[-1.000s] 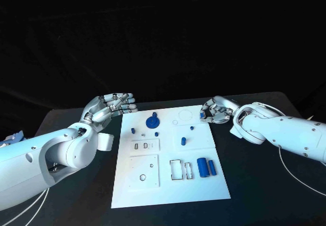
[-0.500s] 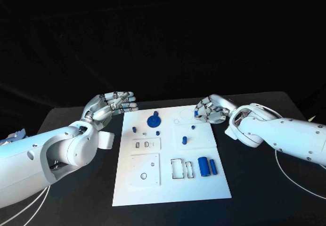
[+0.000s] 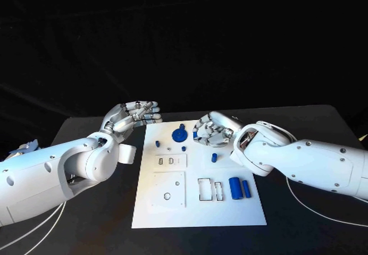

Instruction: Assemble the parts on the task board

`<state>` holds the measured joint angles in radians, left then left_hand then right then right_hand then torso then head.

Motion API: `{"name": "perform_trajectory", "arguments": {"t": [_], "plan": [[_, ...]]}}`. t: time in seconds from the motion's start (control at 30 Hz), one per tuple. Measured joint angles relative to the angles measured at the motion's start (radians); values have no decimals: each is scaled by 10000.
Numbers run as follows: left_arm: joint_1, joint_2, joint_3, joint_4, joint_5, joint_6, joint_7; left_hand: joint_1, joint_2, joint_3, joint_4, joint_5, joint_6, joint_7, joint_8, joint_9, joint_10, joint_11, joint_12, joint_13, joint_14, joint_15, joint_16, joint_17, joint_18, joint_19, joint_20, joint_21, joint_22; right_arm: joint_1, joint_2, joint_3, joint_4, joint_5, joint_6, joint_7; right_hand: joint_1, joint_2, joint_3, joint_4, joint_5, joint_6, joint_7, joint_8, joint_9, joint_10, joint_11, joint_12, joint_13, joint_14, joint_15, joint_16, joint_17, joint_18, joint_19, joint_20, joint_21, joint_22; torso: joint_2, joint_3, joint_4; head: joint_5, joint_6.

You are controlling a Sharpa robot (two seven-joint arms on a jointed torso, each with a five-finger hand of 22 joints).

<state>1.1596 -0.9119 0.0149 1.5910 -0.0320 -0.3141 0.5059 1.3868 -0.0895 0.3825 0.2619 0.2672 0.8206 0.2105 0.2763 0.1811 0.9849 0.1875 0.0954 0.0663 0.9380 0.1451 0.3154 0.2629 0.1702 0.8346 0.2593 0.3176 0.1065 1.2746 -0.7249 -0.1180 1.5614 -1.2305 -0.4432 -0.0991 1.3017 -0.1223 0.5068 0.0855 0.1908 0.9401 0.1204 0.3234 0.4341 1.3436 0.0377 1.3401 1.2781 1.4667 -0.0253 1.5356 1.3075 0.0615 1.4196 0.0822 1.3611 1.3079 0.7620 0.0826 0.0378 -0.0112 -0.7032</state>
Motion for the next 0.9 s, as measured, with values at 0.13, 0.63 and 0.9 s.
{"name": "perform_trajectory", "arguments": {"t": [0.13,0.63,0.9], "plan": [[-4,30,0,-22,0,4,-2,0,0,0,0,0,0,0,0,0,0,0,1,0,0,0,0,0,0,0,0,0,0,-64,453,-41,31,-451,19,-294,-29,28,0,0,-16,-15,12,0,0,0,0,0,0,0,0,0,0,0,0,0,0,0,8,0,1,110,-45],[-6,88,0,-23,1,14,-6,1,0,-1,0,0,0,0,0,0,0,1,2,0,0,0,-38,18,-1,37,37,0,-12,-589,1470,-164,-339,-1830,335,-1103,-56,51,-2,1,10,-82,46,0,0,0,0,-1,18,0,1,0,-1,1,0,1,-47,-3,14,23,39,380,-269],[-6,111,0,-29,1,18,-8,1,0,-1,0,0,0,0,0,0,-1,1,2,0,0,0,-38,17,-1,37,36,0,-12,-729,1624,-195,-395,-2276,531,-1338,-56,50,-3,1,10,-99,59,1,0,0,0,-1,17,0,1,0,-1,0,0,1,-47,-3,12,35,36,450,-352]]}}
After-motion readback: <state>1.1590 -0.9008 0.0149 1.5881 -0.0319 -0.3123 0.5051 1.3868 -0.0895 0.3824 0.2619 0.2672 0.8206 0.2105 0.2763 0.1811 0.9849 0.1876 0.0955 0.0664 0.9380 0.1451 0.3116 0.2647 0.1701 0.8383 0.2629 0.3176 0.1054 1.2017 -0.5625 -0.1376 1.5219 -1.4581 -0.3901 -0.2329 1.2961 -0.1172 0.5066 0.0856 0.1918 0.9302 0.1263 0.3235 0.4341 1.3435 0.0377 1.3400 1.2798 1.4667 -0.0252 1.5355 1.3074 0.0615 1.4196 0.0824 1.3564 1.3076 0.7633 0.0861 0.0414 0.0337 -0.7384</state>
